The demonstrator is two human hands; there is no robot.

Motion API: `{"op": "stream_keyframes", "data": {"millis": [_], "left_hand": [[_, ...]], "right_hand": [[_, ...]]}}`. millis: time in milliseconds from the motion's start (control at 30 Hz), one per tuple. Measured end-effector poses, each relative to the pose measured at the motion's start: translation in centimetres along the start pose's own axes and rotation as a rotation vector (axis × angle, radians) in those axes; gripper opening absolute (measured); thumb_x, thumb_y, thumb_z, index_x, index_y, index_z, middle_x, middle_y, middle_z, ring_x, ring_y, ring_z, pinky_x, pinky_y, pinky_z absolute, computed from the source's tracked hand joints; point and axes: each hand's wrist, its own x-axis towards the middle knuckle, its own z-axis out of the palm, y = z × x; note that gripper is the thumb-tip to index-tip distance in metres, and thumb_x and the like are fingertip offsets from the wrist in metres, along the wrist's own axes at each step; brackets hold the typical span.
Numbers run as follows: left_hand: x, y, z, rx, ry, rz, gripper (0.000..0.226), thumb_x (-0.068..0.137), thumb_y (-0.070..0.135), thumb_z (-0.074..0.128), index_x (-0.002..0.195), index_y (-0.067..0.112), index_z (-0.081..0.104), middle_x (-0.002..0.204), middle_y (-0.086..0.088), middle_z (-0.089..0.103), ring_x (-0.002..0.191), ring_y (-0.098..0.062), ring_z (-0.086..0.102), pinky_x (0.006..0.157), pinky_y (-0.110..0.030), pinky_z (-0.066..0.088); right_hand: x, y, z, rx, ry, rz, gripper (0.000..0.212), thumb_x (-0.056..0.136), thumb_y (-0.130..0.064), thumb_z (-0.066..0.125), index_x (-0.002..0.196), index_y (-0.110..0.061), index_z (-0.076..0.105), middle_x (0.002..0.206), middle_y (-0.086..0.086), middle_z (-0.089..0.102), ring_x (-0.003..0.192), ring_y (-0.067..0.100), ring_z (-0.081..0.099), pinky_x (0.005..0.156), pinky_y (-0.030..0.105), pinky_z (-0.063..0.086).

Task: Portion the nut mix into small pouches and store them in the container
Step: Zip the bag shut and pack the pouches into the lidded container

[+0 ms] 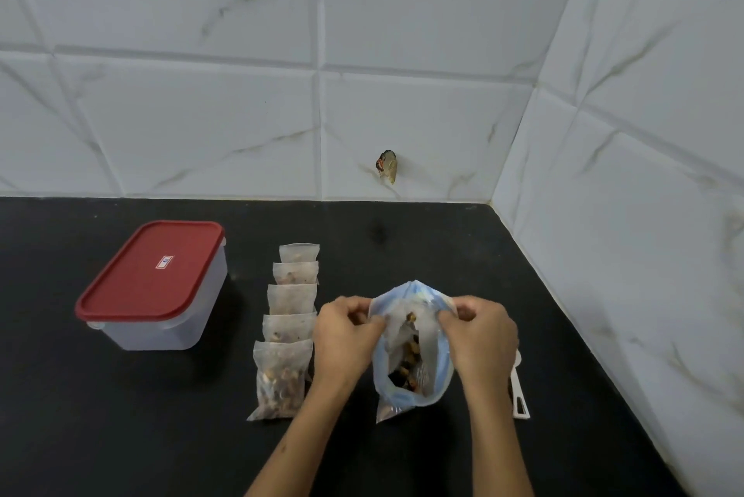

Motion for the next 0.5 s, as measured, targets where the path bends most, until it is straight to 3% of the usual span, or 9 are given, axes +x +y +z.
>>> {"op": "stream_keyframes", "data": {"millis": [67, 133, 233, 300, 400, 500], "left_hand": [[-0.2, 0.3, 0.0, 0.114, 0.09, 0.117, 0.014, 0.078, 0.015, 0.072, 0.083, 0.028, 0.071, 0.082, 0.005, 0.061, 0.073, -0.006, 0.059, 0.061, -0.015, 0.046], [-0.2, 0.2, 0.0, 0.041, 0.03, 0.12, 0.018, 0.078, 0.011, 0.072, 0.086, 0.026, 0.07, 0.09, 0.005, 0.062, 0.079, -0.006, 0.062, 0.063, -0.014, 0.048], [0.1, 0.7, 0.1, -0.363, -0.227, -0.123, 0.018, 0.082, 0.0, 0.064, 0.091, 0.014, 0.07, 0.092, -0.009, 0.069, 0.083, -0.019, 0.068, 0.069, -0.03, 0.055], [0.5, 1.0, 0.0, -0.514, -0.315, -0.344, 0.009, 0.085, 0.01, 0.062, 0.09, 0.008, 0.069, 0.087, -0.012, 0.068, 0.079, -0.024, 0.065, 0.066, -0.035, 0.052], [1.5, 1.1, 0.0, -0.584, -0.398, -0.61, 0.041, 0.084, 0.045, 0.062, 0.086, 0.005, 0.07, 0.08, -0.012, 0.068, 0.071, -0.023, 0.064, 0.065, -0.034, 0.049], [2.5, 1.3, 0.1, -0.544, -0.473, -0.623, 0.046, 0.082, 0.049, 0.066, 0.096, 0.005, 0.069, 0.079, -0.009, 0.068, 0.07, -0.02, 0.065, 0.065, -0.034, 0.054]], "right_hand": [[0.0, 0.1, 0.3, -0.06, 0.049, -0.055, 0.015, 0.079, -0.014, 0.071, 0.073, -0.026, 0.063, 0.079, -0.003, 0.064, 0.07, 0.01, 0.06, 0.063, 0.028, 0.051], [-0.1, 0.1, 0.6, 0.1, -0.008, -0.028, 0.02, 0.078, -0.01, 0.07, 0.074, -0.028, 0.062, 0.081, -0.004, 0.066, 0.074, 0.009, 0.062, 0.067, 0.028, 0.054], [0.2, -0.1, 0.0, 0.562, -0.211, 0.251, 0.018, 0.078, 0.001, 0.064, 0.079, -0.016, 0.068, 0.079, 0.003, 0.07, 0.076, 0.017, 0.067, 0.07, 0.034, 0.056], [0.4, 0.2, -0.3, 0.777, -0.415, 0.436, 0.01, 0.078, 0.002, 0.059, 0.08, -0.004, 0.067, 0.079, 0.012, 0.065, 0.074, 0.023, 0.062, 0.072, 0.039, 0.052], [0.6, 0.7, -0.5, 0.863, -0.64, 0.589, 0.017, 0.082, -0.024, 0.062, 0.079, -0.009, 0.071, 0.086, 0.012, 0.065, 0.085, 0.024, 0.063, 0.084, 0.04, 0.048], [1.5, 0.5, -0.1, 0.753, -0.654, 0.714, 0.047, 0.086, -0.055, 0.056, 0.096, -0.012, 0.073, 0.1, 0.012, 0.073, 0.095, 0.03, 0.067, 0.087, 0.044, 0.051]]}}
